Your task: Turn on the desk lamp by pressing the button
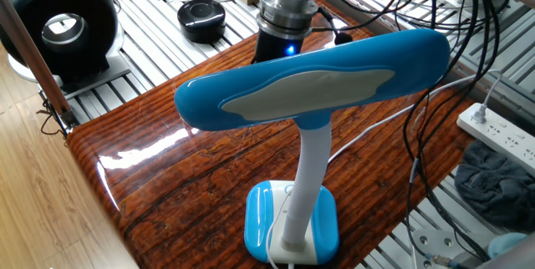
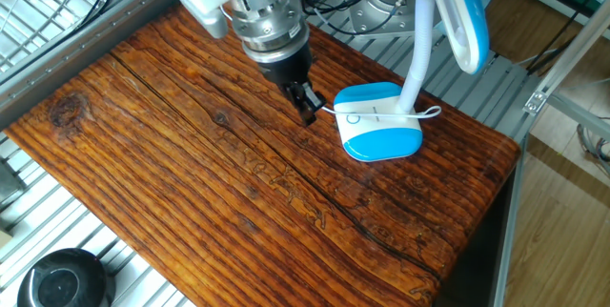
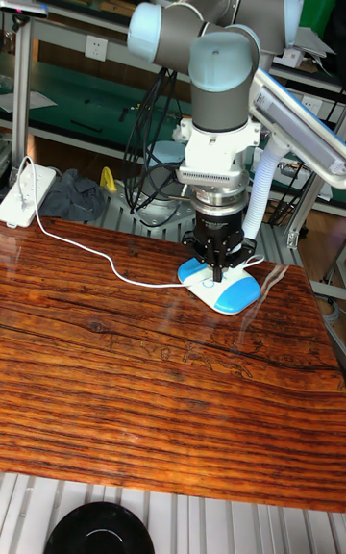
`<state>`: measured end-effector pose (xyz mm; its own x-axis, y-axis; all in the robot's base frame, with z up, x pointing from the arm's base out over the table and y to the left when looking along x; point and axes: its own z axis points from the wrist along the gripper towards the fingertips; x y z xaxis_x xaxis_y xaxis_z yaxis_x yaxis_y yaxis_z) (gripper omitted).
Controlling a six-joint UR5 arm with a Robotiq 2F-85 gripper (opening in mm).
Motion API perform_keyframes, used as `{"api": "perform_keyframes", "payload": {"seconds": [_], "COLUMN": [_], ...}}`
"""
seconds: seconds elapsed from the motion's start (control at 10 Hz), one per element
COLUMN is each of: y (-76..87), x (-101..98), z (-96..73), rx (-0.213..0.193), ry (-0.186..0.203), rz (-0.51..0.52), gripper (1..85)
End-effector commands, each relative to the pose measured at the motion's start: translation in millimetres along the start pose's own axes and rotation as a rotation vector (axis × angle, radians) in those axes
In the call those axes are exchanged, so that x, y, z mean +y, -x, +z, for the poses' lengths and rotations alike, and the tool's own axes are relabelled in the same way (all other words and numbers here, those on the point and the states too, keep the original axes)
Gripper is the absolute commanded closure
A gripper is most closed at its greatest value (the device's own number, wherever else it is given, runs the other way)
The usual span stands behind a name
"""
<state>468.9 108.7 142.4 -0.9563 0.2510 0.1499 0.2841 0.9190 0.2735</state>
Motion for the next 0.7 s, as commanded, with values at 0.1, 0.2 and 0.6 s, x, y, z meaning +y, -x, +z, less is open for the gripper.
{"api": "perform_keyframes", "payload": {"seconds": [0.1,0.2,0.6], "y": [-27.2,-39.5,-56.1], "x": [-10.6,-15.8,-13.8], "z": [2.2,10.3,44.2], "rx": [0.112,0.161,0.206], "ry": [-0.052,-0.089,-0.125], "rz": [-0.064,-0.08,-0.114], "gripper": [84.7,84.7,84.7]}}
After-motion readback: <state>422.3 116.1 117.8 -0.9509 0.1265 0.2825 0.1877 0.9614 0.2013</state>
